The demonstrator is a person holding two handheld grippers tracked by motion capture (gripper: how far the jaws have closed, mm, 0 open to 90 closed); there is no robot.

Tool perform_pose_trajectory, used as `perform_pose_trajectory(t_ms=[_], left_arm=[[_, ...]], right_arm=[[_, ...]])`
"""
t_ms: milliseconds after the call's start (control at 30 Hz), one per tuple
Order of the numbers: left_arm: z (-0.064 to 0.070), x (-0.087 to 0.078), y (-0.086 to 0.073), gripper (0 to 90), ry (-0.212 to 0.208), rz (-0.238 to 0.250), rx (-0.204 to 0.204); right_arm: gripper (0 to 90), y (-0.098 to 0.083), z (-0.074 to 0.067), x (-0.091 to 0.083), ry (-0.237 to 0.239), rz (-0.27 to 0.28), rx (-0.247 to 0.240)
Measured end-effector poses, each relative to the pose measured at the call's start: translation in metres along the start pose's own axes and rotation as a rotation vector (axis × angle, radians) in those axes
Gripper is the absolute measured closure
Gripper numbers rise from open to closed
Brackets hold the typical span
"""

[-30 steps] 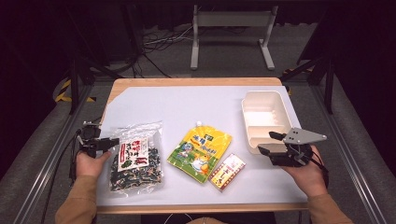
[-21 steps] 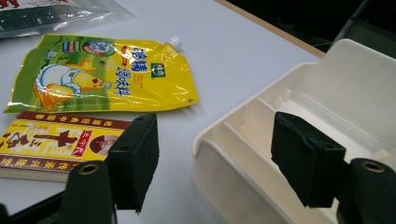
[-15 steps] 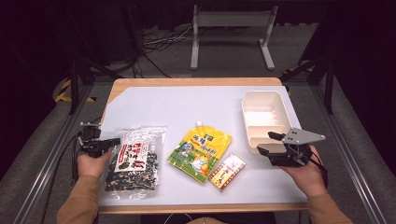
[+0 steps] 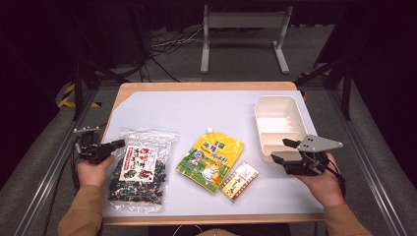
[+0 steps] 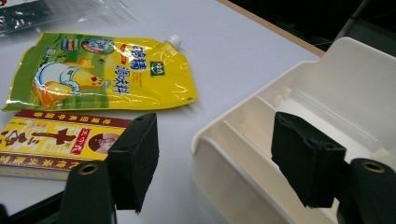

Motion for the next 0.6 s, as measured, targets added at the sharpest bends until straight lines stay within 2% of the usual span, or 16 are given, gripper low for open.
perform_pose_trajectory(t_ms=[67,200,333,400,500,600], left_arm=[[0.008,-0.008,0.004,84.0,-0.006,0.031,0.038],[0.013,-0.014,0.007,84.3,-0.012,0.056,0.06],[0.025,-0.028,0.013,84.5,-0.045,0.101,0.101],[0.027,-0.03,0.014,84.6,-0.055,0.112,0.101],[0.035,-0.038,0.017,84.8,-0.076,0.135,0.13],[0.043,-0.046,0.019,85.0,-0.086,0.179,0.145]], right_arm=[[31.8,0.0,0.0,0.0,0.0,-0.001,-0.004],[31.7,0.0,0.0,0.001,0.0,-0.001,-0.002],[31.7,0.002,-0.002,-0.001,0.001,0.008,-0.003],[31.7,0.003,-0.002,-0.001,0.001,0.009,-0.004],[31.8,0.003,-0.001,-0.001,0.003,0.008,-0.001],[32.4,0.003,-0.001,-0.001,0.008,0.008,0.008]])
Point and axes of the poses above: each handheld gripper's, and its own axes: x roughly forward along the jaws, y roughly out of its top, z roughly to its right, the point moved 1 cm from there along x, roughly forward along the jaws, and after that the axes turned 1 degree about z, right-handed, at the moved point
